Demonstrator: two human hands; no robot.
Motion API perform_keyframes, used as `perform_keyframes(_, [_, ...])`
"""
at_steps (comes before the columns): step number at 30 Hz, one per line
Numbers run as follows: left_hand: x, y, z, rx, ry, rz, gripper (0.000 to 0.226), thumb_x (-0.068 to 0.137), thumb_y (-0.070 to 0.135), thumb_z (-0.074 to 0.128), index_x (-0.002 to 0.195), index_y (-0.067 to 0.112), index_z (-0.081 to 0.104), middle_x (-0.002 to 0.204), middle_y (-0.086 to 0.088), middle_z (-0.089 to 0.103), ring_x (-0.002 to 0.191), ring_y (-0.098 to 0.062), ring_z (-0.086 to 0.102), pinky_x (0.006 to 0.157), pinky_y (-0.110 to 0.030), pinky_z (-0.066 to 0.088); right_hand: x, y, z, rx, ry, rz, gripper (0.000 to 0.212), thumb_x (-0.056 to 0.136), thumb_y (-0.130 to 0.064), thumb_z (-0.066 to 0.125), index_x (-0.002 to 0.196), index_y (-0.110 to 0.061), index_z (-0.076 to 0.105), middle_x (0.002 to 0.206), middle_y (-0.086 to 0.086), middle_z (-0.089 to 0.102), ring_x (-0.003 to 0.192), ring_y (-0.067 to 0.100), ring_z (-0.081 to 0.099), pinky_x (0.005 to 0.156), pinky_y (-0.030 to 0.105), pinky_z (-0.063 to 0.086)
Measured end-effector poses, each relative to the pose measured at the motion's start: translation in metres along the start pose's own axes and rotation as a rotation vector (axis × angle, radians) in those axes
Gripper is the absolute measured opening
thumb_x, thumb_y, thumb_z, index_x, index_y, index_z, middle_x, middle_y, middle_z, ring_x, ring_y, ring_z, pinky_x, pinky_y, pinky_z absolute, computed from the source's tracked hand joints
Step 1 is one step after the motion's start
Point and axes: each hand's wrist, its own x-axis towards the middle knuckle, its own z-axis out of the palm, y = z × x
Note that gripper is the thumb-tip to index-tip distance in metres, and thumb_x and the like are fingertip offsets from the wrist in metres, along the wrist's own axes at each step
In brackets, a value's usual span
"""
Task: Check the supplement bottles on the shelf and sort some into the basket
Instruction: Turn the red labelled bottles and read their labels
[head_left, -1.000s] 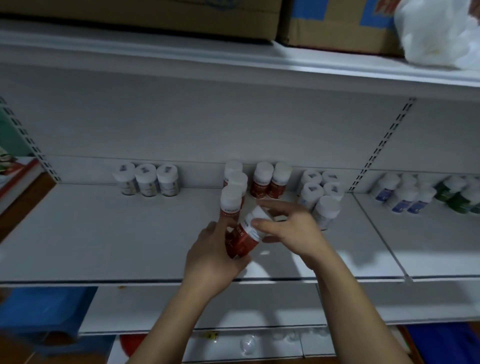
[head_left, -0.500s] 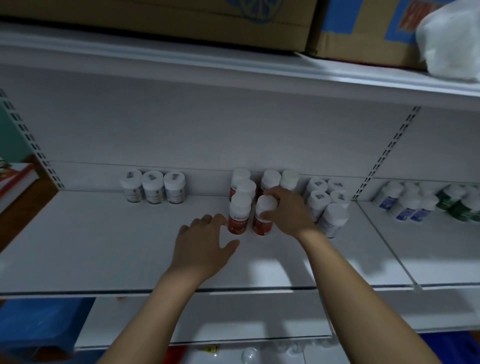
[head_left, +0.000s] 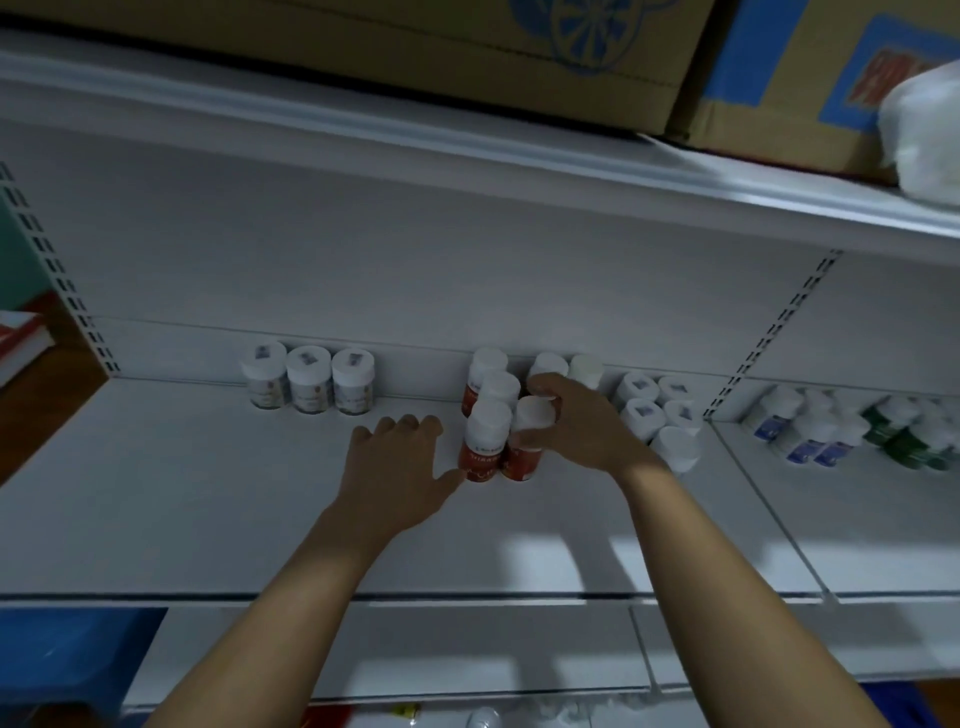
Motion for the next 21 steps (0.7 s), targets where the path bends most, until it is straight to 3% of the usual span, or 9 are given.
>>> perform_keyframes(5, [0.003,-0.001,-0.006,0.01,0.046,0.004,0.057,0.09,0.061,0.047,0.134,0.025,0.042,0.126,0.0,0.055,0.119,-0.022,0.05,0.097,-0.038,0.035,0.037,-0.013,-0.008,-0.188,0.093,0.071,0.044,0.087,-0.05,0.063,0.109,-0.012,0.061,0.112,0.006,0.064,0.104,0.025,0.059,0.087,0.034,0.046])
perform_keyframes(11, [0.001,-0.003,-0.01,-0.006,0.062,0.016,0.057,0.09,0.06,0.047,0.134,0.026,0.043,0.125,0.001,0.056,0.12,-0.021,0.05,0.099,-0.038,0.035,0.069,-0.03,0.014,-0.322,0.045,0.144,0.059,0.078,-0.058,0.067,0.112,-0.011,0.057,0.11,0.008,0.064,0.102,0.028,0.061,0.072,0.034,0.043])
perform_keyframes(17, [-0.003,-0.006,-0.015,0.006,0.064,-0.001,0.057,0.09,0.061,0.046,0.135,0.026,0.043,0.126,0.001,0.056,0.121,-0.021,0.049,0.1,-0.038,0.034,0.077,-0.035,0.018,-0.277,0.095,0.177,0.049,0.077,-0.04,0.074,0.11,-0.007,0.058,0.107,0.009,0.064,0.101,0.029,0.063,0.067,0.032,0.043])
perform_keyframes(21, [-0.004,-0.004,-0.019,0.029,0.061,-0.024,0.057,0.09,0.061,0.046,0.135,0.025,0.044,0.128,0.0,0.056,0.123,-0.022,0.049,0.101,-0.039,0.032,0.072,-0.034,-0.002,-0.163,0.187,0.168,0.036,0.074,-0.036,0.073,0.096,-0.01,0.06,0.089,0.006,0.06,0.088,0.027,0.061,0.064,0.028,0.041])
